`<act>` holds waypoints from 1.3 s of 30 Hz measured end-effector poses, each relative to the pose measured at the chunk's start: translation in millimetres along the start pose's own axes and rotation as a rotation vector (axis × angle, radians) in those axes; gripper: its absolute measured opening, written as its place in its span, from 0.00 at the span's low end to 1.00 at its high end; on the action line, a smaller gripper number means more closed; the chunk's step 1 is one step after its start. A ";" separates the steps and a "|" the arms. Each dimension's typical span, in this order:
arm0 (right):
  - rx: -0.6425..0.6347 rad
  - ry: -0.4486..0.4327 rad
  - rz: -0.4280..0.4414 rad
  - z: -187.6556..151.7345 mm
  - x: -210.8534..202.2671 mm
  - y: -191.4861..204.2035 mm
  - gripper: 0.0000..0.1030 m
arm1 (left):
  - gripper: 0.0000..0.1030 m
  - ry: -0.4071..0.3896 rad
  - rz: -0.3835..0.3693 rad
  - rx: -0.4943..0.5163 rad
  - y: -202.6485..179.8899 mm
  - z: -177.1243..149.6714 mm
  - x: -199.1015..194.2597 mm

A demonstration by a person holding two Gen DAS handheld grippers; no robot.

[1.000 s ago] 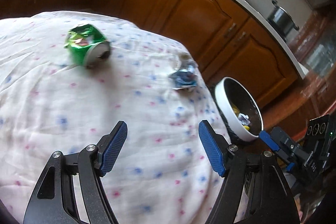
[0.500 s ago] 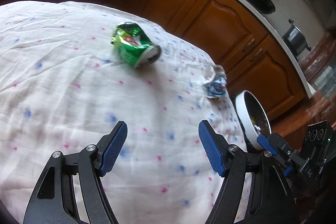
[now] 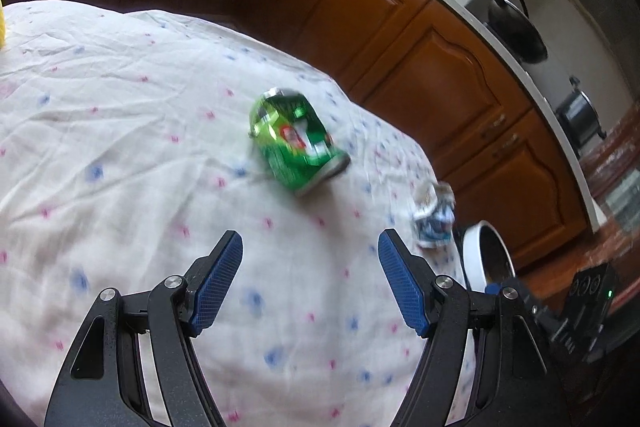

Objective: Collect trash
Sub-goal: 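Move both open tools back toward the green can and last wrapper, then grasp the green can with the left tool while the right tool grasps the foil wrapper, then carry the green can and foil wrapper over the bin with both tools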

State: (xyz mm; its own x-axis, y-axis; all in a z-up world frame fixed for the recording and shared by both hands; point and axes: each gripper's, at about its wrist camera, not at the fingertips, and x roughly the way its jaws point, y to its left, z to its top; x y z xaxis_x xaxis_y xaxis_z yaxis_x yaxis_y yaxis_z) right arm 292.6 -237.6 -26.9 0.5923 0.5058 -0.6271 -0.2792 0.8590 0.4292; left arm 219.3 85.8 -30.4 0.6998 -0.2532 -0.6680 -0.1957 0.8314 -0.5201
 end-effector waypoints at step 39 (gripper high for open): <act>-0.083 0.033 -0.006 14.9 40.4 3.5 0.27 | 0.29 0.043 -0.013 0.206 -52.6 23.3 64.9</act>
State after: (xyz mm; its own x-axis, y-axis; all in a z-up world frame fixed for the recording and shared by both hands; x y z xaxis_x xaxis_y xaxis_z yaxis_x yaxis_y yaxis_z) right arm 326.8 -215.3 -41.0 0.5697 0.5017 -0.6509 -0.3384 0.8650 0.3705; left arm 291.1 37.2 -34.0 0.6706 -0.2813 -0.6865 -0.0396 0.9104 -0.4118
